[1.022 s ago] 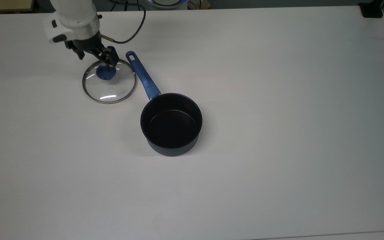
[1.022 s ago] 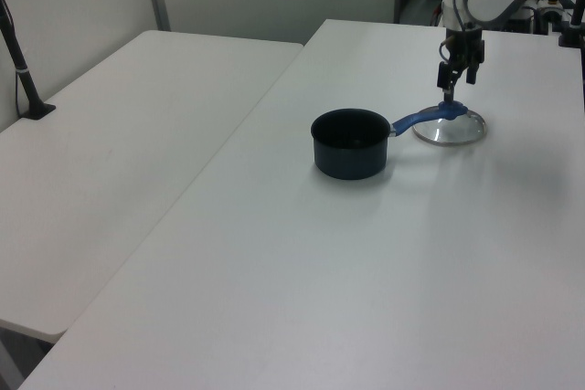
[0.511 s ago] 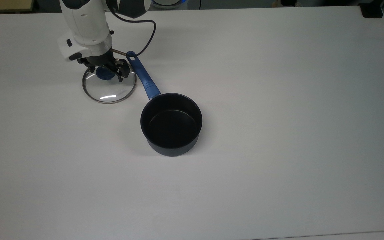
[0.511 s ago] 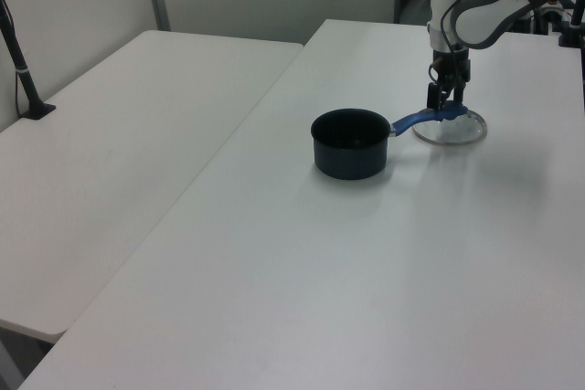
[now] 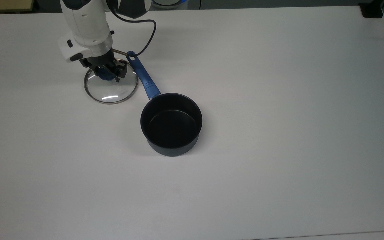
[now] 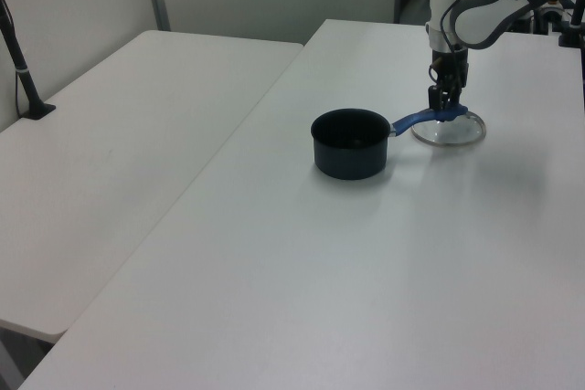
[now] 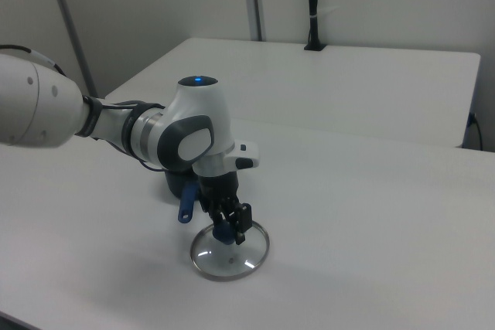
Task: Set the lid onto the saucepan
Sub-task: 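Lift the glass lid by its knob and carry it over the saucepan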
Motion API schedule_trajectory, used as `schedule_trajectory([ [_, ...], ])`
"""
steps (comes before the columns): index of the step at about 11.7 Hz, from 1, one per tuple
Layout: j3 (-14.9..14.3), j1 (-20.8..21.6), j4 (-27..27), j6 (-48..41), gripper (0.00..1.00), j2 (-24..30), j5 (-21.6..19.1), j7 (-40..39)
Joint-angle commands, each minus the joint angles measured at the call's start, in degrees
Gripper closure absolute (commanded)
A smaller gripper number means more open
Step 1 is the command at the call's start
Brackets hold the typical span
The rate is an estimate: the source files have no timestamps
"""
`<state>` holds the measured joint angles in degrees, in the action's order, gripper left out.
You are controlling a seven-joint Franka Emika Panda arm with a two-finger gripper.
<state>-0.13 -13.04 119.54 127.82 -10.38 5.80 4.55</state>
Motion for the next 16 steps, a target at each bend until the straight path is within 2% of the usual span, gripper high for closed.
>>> schedule_trajectory([
  [1, -0.05, -2.06, -3.32, -0.28, 0.5, -0.78, 0.26, -1.82],
  [4, -0.05, -5.58, -10.35, -0.38, 0.5, -3.14, 0.35, -1.13],
  [5, -0.05, -5.68, -14.21, -1.33, 0.5, -5.24, 0.26, -0.25],
  [7, 0.04, -5.16, -23.08, -8.6, 0.49, -7.19, -0.44, 1.6],
  [11, 0.21, 4.66, -31.37, -16.19, 0.49, -7.46, -2.1, 13.34],
  [14, 0.48, 13.98, -38.83, -19.71, 0.49, -12.1, -2.9, 28.8],
  [16, -0.22, 18.91, -42.18, -20.24, 0.49, -15.62, -3.08, 36.11],
])
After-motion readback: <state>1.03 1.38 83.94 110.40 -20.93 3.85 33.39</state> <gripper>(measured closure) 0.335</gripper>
